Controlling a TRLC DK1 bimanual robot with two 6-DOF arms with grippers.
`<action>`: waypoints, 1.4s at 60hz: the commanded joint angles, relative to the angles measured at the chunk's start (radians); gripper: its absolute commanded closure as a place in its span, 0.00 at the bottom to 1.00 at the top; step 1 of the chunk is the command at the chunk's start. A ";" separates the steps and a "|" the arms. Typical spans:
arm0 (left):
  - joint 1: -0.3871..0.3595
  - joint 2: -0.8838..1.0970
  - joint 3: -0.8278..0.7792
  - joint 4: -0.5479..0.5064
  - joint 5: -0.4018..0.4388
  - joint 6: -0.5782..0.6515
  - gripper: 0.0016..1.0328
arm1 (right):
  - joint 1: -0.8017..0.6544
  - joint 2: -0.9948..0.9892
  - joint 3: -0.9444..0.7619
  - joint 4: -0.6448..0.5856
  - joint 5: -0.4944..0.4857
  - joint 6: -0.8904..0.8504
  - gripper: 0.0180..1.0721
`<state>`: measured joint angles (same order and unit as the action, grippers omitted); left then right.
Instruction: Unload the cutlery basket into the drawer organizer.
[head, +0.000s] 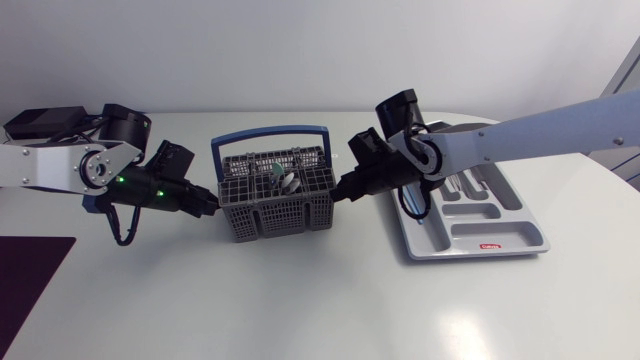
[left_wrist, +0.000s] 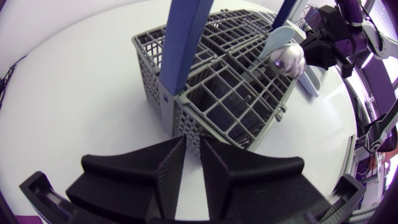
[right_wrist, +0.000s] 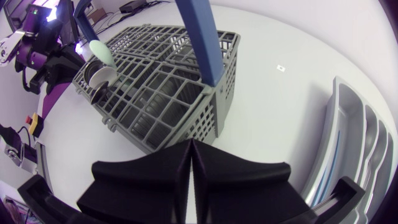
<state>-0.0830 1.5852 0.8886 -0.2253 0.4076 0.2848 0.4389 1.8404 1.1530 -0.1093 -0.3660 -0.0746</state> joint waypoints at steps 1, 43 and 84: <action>-0.027 0.019 0.024 0.018 0.048 -0.015 0.81 | 0.067 -0.070 -0.044 -0.006 -0.057 0.022 0.95; -0.109 -0.215 -0.126 -0.069 0.088 0.004 0.81 | 0.135 -0.250 -0.228 -0.012 -0.008 0.032 0.95; -0.041 -0.191 -0.140 -0.052 0.071 0.037 0.70 | 0.173 -0.265 -0.269 0.002 0.064 0.029 0.95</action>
<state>-0.1081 1.3781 0.7357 -0.3096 0.4072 0.3004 0.5510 1.6012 0.9051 -0.1436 -0.2646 -0.0605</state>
